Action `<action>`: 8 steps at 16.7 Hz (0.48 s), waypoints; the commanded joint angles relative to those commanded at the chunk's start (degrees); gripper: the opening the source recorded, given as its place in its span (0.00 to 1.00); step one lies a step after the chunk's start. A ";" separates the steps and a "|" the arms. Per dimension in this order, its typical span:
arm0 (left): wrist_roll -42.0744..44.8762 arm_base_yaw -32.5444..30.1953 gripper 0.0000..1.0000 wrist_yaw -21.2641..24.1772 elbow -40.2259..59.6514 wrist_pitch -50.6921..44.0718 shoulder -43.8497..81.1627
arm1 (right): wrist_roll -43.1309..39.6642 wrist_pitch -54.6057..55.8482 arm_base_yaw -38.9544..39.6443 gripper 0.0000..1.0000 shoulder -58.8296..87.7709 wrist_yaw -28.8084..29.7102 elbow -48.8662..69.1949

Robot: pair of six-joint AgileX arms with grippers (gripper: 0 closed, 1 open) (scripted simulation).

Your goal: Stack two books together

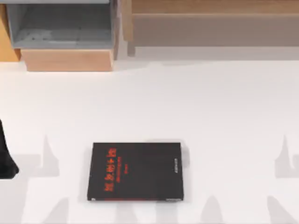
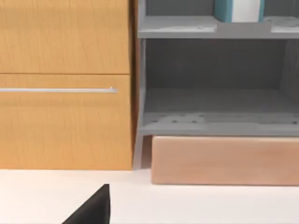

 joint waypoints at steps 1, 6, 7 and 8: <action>0.00 0.00 1.00 0.00 0.00 0.00 0.00 | 0.00 0.00 0.00 1.00 0.00 0.00 0.00; -0.01 -0.93 1.00 -0.72 5.54 2.88 6.12 | 0.00 0.00 0.00 1.00 0.00 0.00 0.00; -0.03 -1.37 1.00 -1.04 8.11 4.22 9.16 | 0.00 0.00 0.00 1.00 0.00 0.00 0.00; -0.06 -1.88 1.00 -1.41 11.04 5.77 12.81 | 0.00 0.00 0.00 1.00 0.00 0.00 0.00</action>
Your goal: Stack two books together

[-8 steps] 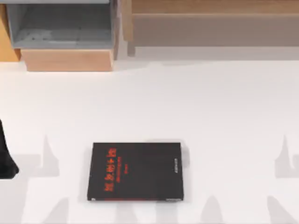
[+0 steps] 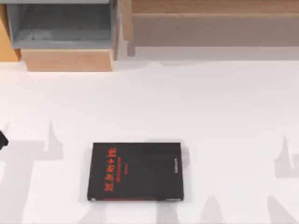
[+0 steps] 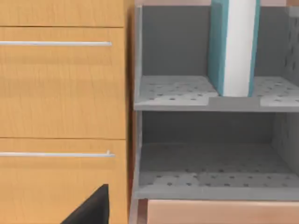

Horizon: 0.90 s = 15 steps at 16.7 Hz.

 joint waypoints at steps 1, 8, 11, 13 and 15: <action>-0.04 -0.54 1.00 -0.42 3.24 1.71 4.25 | 0.00 0.00 0.00 1.00 0.00 0.00 0.00; -0.24 -4.93 1.00 -3.95 30.08 15.78 46.49 | 0.00 0.00 0.00 1.00 0.00 0.00 0.00; -0.27 -6.74 1.00 -5.47 41.21 21.58 65.60 | 0.00 0.00 0.00 1.00 0.00 0.00 0.00; -0.31 -7.82 1.00 -6.36 47.71 24.92 76.46 | 0.00 0.00 0.00 1.00 0.00 0.00 0.00; -0.38 -8.72 1.00 -7.10 53.09 27.65 85.00 | 0.00 0.00 0.00 1.00 0.00 0.00 0.00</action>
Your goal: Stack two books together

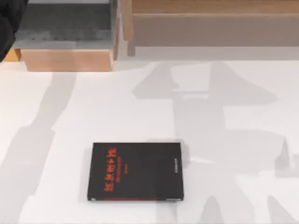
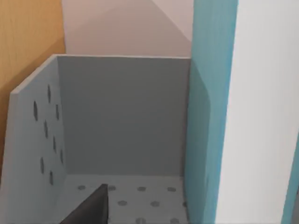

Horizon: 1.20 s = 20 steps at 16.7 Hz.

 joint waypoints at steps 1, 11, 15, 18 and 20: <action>-0.04 -0.36 1.00 -0.32 2.21 1.12 3.37 | 0.00 0.00 0.00 1.00 0.00 0.00 0.00; -0.15 -0.97 1.00 -0.97 7.38 3.64 11.05 | 0.00 0.00 0.00 1.00 0.00 0.00 0.00; -0.16 -0.85 1.00 -0.71 11.07 2.73 13.68 | 0.00 0.00 0.00 1.00 0.00 0.00 0.00; -0.18 -0.70 1.00 -0.52 13.89 1.89 15.68 | 0.00 0.00 0.00 1.00 0.00 0.00 0.00; -0.18 -0.59 1.00 -0.40 15.70 1.34 16.90 | 0.00 0.00 0.00 1.00 0.00 0.00 0.00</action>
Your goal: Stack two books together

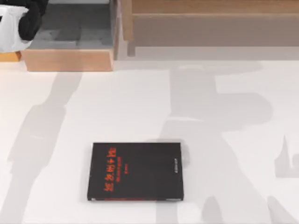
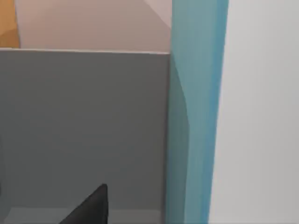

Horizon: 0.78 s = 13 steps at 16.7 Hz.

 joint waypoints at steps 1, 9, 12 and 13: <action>0.00 0.01 1.00 0.02 0.20 -0.07 0.17 | 0.00 0.00 0.00 1.00 0.00 0.00 0.00; 0.00 0.01 0.62 0.02 0.20 -0.07 0.17 | 0.00 0.00 0.00 1.00 0.00 0.00 0.00; 0.00 0.01 0.40 0.02 0.20 -0.07 0.17 | 0.00 0.00 0.00 1.00 0.00 0.00 0.00; 0.00 0.01 0.32 0.02 0.20 -0.07 0.17 | 0.00 0.00 0.00 1.00 0.00 0.00 0.00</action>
